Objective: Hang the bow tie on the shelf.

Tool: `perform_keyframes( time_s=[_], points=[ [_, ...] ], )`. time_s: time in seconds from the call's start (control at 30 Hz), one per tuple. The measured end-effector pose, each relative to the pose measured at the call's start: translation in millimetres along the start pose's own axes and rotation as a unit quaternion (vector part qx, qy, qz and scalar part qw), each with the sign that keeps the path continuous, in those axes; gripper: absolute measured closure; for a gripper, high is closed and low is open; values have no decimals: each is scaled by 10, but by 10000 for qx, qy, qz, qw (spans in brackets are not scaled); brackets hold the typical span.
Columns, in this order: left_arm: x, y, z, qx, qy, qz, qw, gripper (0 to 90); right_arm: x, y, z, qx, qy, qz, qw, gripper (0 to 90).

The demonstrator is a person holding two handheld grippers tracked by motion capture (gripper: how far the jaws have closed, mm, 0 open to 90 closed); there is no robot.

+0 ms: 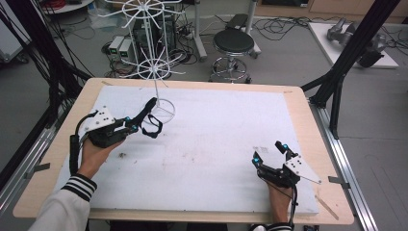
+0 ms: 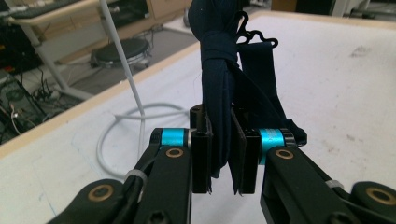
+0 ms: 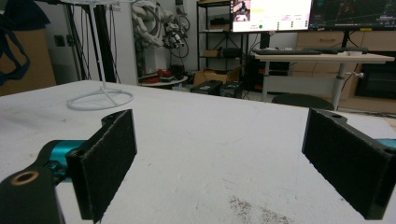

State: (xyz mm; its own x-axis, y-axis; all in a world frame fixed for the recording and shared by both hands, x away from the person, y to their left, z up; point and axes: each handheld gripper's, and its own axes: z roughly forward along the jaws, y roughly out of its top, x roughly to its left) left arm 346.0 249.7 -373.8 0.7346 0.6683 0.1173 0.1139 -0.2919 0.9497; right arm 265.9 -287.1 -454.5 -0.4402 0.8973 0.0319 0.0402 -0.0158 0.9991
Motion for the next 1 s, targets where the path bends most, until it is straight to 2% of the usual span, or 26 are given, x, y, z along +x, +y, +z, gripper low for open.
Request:
perform_keyframes(
  time_s=[0.17, 0.4, 0.67, 1.0],
  points=[
    [8, 47, -51, -360, 32, 14, 9993, 801, -3, 0, -1, 3, 2, -9, 10000, 92],
    [19, 105, -67, -468, 52, 27, 9989, 801, -3, -1, -2, 4, 2, -2, 10000, 92],
    [65, 263, -96, -631, 120, 43, 9979, 801, -3, -1, -2, 6, 2, 13, 10000, 92],
    [136, 400, -91, -664, 291, 33, 9974, 801, -3, -1, -3, 6, 4, 15, 10000, 92]
  ],
)
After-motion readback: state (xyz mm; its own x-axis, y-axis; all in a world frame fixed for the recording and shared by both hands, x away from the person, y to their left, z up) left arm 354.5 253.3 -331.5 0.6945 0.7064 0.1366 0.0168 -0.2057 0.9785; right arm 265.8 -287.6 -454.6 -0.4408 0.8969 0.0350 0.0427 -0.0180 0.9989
